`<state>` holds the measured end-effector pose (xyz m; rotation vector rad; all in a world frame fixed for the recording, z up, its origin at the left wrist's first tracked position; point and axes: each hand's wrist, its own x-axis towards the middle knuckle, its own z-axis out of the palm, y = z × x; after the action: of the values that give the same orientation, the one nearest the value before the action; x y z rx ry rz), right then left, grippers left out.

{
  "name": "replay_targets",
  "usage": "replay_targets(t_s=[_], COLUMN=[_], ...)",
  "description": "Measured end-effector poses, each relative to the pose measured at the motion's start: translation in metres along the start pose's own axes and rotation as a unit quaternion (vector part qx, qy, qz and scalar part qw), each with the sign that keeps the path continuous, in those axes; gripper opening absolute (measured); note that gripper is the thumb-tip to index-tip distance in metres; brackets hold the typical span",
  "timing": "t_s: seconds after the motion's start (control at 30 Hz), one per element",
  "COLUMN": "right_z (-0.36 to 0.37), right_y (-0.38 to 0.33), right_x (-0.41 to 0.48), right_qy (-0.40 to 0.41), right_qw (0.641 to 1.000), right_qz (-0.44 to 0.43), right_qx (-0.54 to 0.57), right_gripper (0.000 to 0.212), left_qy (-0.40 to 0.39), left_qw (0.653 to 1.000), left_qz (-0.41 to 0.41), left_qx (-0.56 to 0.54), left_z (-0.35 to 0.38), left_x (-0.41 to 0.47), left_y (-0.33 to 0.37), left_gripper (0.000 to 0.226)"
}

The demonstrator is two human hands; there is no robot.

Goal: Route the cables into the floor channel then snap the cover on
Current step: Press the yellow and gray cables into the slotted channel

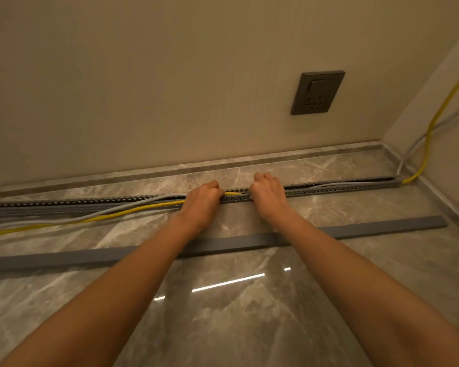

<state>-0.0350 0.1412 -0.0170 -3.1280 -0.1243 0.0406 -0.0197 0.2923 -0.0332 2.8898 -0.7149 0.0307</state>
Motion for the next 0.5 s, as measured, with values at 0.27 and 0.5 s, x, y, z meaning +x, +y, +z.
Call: replay_targets(t_s=[0.27, 0.5], right_z=[0.007, 0.010], right_y=[0.017, 0.018], right_x=[0.011, 0.012], right_qy=[0.023, 0.025], right_qw=[0.998, 0.997], right_qz=[0.032, 0.013], right_qx=[0.043, 0.076], right_gripper=[0.027, 0.029], left_qy=[-0.007, -0.046], left_qw=[0.998, 0.994], left_qz=[-0.036, -0.075], left_qx=[0.048, 0.062], left_z=[0.006, 0.009], left_x=[0.022, 0.027], left_y=[0.019, 0.021], left_gripper=[0.031, 0.027])
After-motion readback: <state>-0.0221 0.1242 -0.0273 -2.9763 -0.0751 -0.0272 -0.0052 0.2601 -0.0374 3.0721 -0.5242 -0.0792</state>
